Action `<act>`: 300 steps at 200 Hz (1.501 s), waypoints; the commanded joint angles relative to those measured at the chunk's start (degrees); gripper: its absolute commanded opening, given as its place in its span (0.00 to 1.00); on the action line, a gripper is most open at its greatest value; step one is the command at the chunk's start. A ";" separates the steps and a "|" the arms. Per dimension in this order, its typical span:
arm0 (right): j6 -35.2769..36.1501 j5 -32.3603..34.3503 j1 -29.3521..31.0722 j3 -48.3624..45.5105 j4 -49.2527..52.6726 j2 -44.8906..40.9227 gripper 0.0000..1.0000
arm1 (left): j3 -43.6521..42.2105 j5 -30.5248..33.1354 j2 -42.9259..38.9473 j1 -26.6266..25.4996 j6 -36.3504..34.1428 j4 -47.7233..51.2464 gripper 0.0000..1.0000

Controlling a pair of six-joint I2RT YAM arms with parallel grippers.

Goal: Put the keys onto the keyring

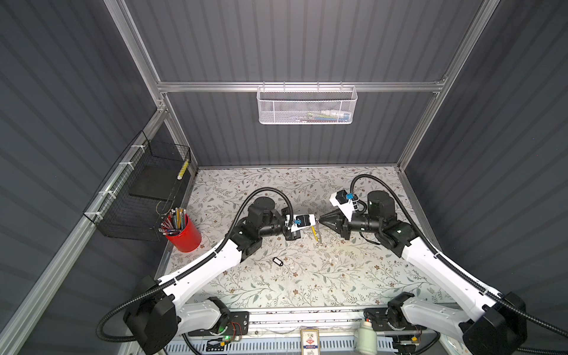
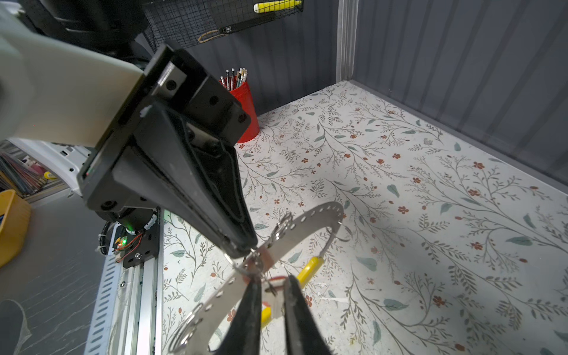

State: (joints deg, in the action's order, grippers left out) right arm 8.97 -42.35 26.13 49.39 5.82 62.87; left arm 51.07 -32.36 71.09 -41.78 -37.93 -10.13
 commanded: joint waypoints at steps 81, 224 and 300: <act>15.36 -4.84 -2.50 -2.89 -2.13 -10.14 0.30 | 2.46 -13.92 3.66 2.03 13.34 -8.66 0.00; 16.68 -9.76 -2.23 -2.28 -2.92 -6.19 0.23 | 3.77 -17.34 4.94 2.05 17.10 -9.90 0.00; 16.70 -10.74 -2.10 -2.44 -4.00 -5.57 0.09 | 4.18 -17.74 5.20 2.05 16.85 -9.50 0.00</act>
State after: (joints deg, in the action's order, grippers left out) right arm 25.69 -51.62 23.79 46.92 2.57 56.84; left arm 53.12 -48.71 75.94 -40.12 -21.76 -19.27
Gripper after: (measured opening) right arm 0.122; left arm 0.047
